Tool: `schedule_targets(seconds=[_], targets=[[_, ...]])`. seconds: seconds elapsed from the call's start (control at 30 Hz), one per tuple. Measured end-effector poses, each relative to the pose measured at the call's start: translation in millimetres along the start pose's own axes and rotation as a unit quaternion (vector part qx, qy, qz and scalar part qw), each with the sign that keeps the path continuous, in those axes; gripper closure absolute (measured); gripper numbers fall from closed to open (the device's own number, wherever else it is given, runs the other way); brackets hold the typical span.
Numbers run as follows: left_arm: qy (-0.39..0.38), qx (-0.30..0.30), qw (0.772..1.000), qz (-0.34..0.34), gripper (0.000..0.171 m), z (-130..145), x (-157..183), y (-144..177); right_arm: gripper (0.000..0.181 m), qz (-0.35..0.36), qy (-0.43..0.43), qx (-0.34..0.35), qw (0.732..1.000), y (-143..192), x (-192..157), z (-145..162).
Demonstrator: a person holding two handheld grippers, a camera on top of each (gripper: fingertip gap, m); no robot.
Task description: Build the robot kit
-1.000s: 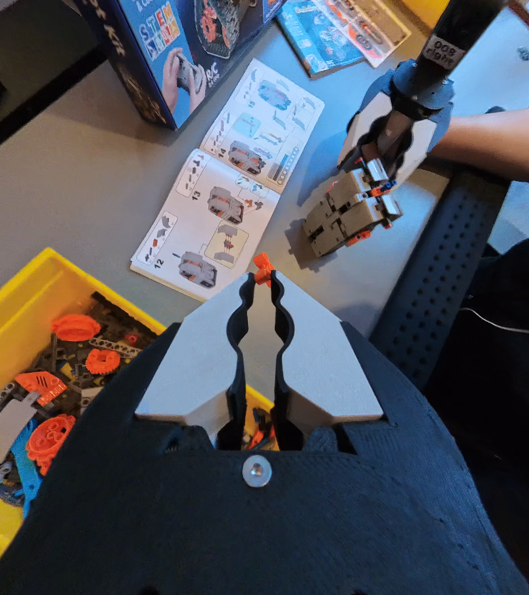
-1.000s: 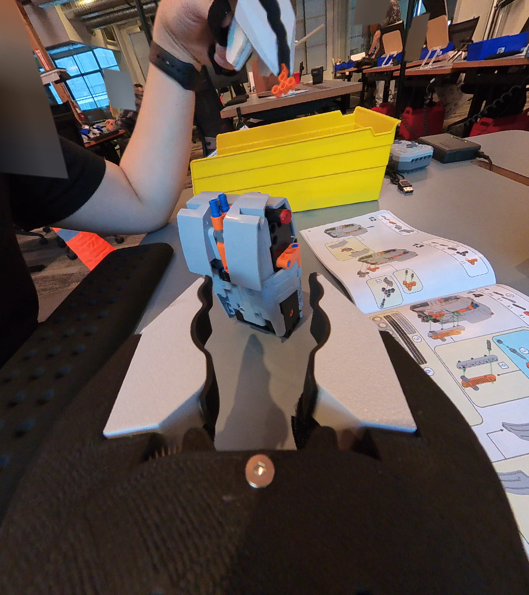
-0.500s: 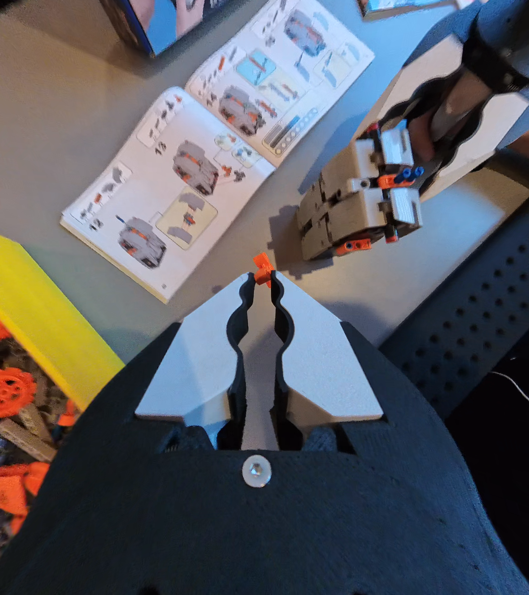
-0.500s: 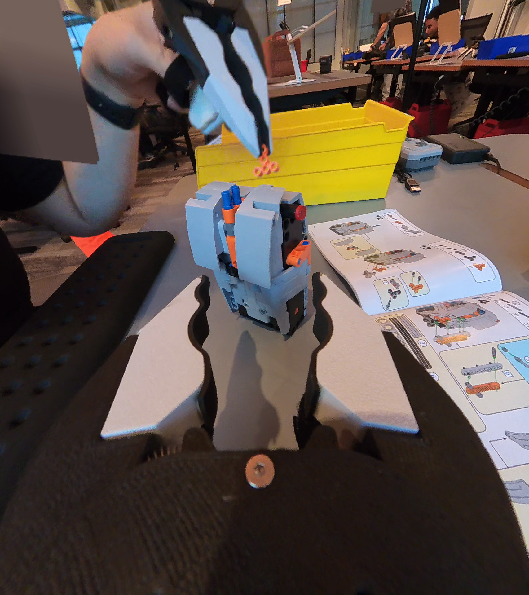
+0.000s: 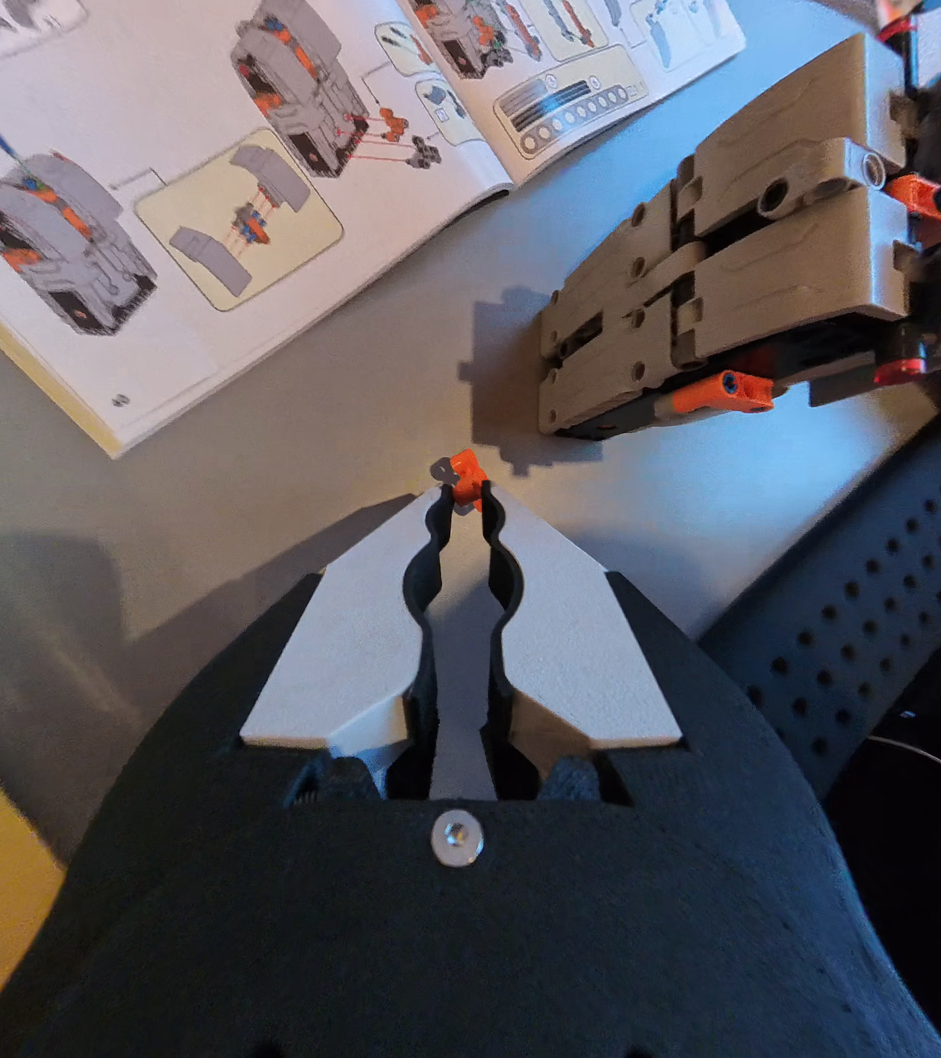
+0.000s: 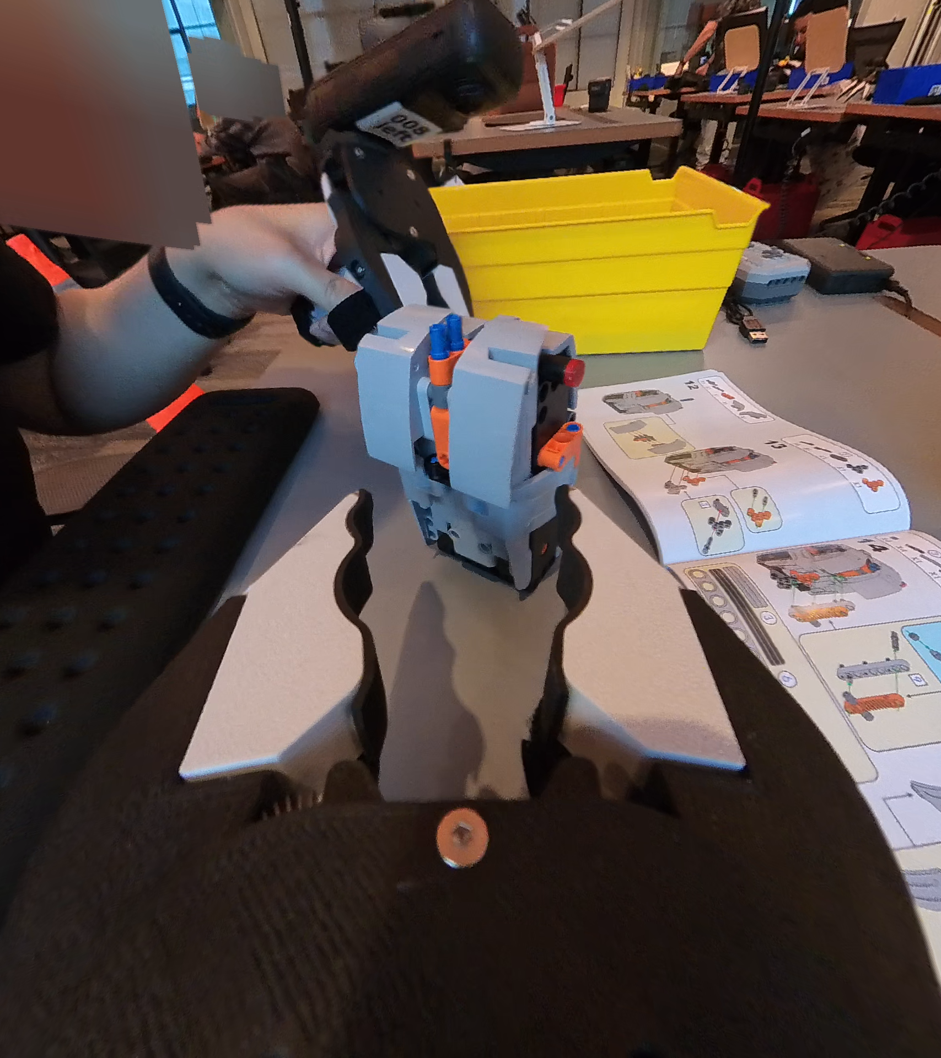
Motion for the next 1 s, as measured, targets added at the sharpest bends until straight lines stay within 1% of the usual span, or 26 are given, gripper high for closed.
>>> schedule_targets(seconds=[0.07, 0.17, 0.27, 0.33, 0.43, 0.47, 0.5, 0.53, 0.57, 0.63, 0.7, 0.77, 0.8, 0.87, 0.93, 0.97, 1.0], targets=[[0.021, 0.006, 0.999, 0.036, 0.165, 2, 2, -4, 0.118, 0.000, 0.008, -0.008, 1.000, -2, -2, 2], [0.028, 0.009, 0.998, 0.054, 0.165, 6, 4, -9, 0.118, 0.000, 0.016, -0.019, 1.000, -3, -4, 4], [0.028, 0.016, 0.998, 0.058, 0.165, 7, 2, -9, 0.117, 0.000, 0.022, -0.024, 0.999, -4, -5, 5], [0.027, 0.004, 0.999, 0.043, 0.164, 11, -4, -11, 0.117, -0.001, 0.024, -0.025, 0.999, -4, -6, 5], [0.025, 0.006, 0.999, 0.046, 0.163, 11, -4, -12, 0.117, -0.002, 0.022, -0.025, 0.999, -4, -6, 5], [0.023, 0.008, 0.999, 0.044, 0.161, 11, -3, -11, 0.117, -0.002, 0.022, -0.024, 0.999, -4, -6, 5], [0.021, 0.013, 0.999, 0.040, 0.153, 9, -3, -11, 0.117, -0.001, 0.022, -0.024, 0.999, -4, -6, 5], [0.019, 0.022, 0.999, 0.031, 0.140, 7, -3, -9, 0.117, -0.001, 0.023, -0.025, 0.999, -4, -6, 6], [0.016, 0.030, 0.999, 0.020, 0.135, 4, -3, -7, 0.117, 0.000, 0.024, -0.026, 0.999, -4, -6, 6], [0.002, 0.057, 0.998, 0.013, 0.133, -3, 2, 2, 0.117, 0.000, 0.025, -0.027, 0.999, -4, -6, 6], [-0.014, 0.104, 0.994, 0.020, 0.135, -16, 15, 20, 0.117, 0.002, 0.025, -0.027, 0.999, -5, -6, 6], [-0.050, 0.164, 0.985, 0.004, 0.135, -34, 23, 52, 0.117, 0.003, 0.025, -0.027, 0.999, -5, -6, 6], [-0.069, 0.196, 0.978, -0.026, 0.134, -43, 20, 73, 0.117, 0.004, 0.025, -0.027, 0.999, -5, -5, 6], [-0.100, 0.253, 0.956, -0.109, 0.129, -62, 5, 120, 0.117, 0.006, 0.023, -0.027, 0.999, -5, -5, 6], [-0.125, 0.300, 0.927, -0.190, 0.114, -77, -15, 163, 0.117, 0.008, 0.020, -0.027, 0.999, -5, -4, 6], [-0.143, 0.307, 0.916, -0.216, 0.112, -84, -23, 179, 0.117, 0.009, 0.018, -0.026, 0.999, -4, -3, 6], [-0.155, 0.303, 0.910, -0.235, 0.109, -90, -31, 192, 0.117, 0.010, 0.017, -0.024, 1.000, -4, -3, 6]])
Point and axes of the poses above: each gripper's, where its closed fingertips meet, y back along the fingers, z out of its underside, x = y × z across the jaws, the point moved 3 cm from there along y, back along the fingers, and after that the axes turned 7 degrees about -y, right-handed, at the moved point
